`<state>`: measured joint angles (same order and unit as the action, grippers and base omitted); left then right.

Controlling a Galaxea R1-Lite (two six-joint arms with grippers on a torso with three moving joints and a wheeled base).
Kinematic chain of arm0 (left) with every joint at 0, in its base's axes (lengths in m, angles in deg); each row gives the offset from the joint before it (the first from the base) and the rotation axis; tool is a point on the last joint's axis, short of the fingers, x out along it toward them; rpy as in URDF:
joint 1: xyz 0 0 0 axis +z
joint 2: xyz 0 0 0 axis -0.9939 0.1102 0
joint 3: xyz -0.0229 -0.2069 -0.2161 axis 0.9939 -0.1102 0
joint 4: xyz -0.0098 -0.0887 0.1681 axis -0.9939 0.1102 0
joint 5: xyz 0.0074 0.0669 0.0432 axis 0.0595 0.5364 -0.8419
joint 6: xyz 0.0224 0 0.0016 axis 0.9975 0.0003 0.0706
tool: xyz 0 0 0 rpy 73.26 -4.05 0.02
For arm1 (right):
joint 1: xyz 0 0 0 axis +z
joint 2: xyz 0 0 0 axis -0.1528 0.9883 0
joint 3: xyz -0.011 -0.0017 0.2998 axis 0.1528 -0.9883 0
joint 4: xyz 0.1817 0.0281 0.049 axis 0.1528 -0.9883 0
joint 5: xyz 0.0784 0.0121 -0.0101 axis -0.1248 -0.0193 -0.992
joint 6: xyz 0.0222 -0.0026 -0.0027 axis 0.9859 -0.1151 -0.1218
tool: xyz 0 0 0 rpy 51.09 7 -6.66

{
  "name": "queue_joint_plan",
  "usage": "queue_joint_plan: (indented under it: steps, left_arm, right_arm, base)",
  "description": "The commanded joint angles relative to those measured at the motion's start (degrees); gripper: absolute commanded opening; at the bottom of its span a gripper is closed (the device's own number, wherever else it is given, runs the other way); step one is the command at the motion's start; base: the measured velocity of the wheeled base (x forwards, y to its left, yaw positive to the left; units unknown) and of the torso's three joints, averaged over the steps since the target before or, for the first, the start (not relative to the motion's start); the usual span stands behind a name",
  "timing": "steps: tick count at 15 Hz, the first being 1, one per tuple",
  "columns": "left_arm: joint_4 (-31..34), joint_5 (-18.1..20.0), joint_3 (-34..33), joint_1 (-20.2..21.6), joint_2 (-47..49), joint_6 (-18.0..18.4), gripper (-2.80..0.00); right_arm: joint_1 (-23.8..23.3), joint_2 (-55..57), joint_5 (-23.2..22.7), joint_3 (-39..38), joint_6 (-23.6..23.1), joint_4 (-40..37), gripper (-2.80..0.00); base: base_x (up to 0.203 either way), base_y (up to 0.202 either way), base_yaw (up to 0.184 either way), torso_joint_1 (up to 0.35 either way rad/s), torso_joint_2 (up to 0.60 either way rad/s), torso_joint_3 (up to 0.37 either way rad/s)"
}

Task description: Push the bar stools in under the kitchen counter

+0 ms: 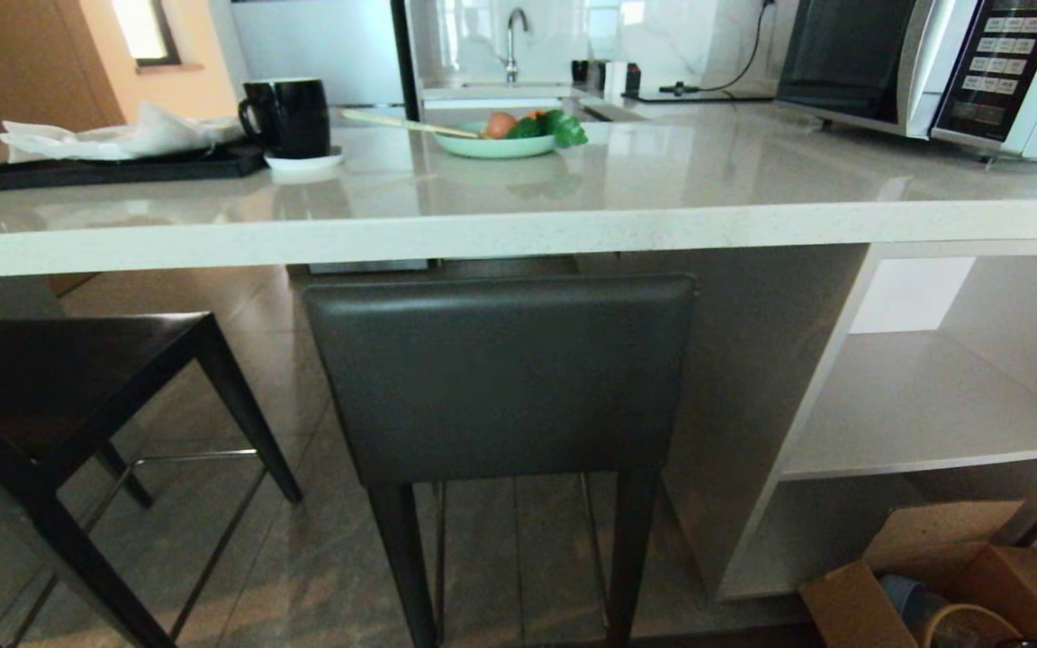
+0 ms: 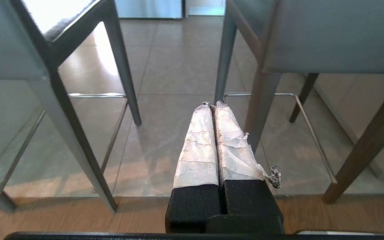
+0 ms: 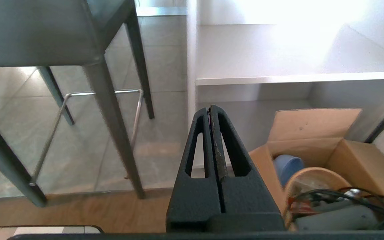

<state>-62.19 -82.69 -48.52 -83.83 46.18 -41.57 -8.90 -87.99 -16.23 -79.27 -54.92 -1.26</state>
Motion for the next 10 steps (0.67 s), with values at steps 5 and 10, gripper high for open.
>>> queue_joint_plan:
  steps: [5,10]
  left_arm:
    - [0.00,-0.05,0.00,-0.02,0.24,-0.05,-2.80]
    - [0.00,-0.04,0.00,-0.02,0.24,0.04,-2.80]
  right_arm:
    - [0.02,0.11,-0.06,-0.07,-0.03,0.07,-2.80]
    - [0.02,0.11,-0.06,-0.07,-0.03,0.16,-2.80]
  base:
    - [0.001,0.188,-0.001,0.002,0.00,0.002]
    - [0.000,0.198,0.000,0.005,0.00,0.001]
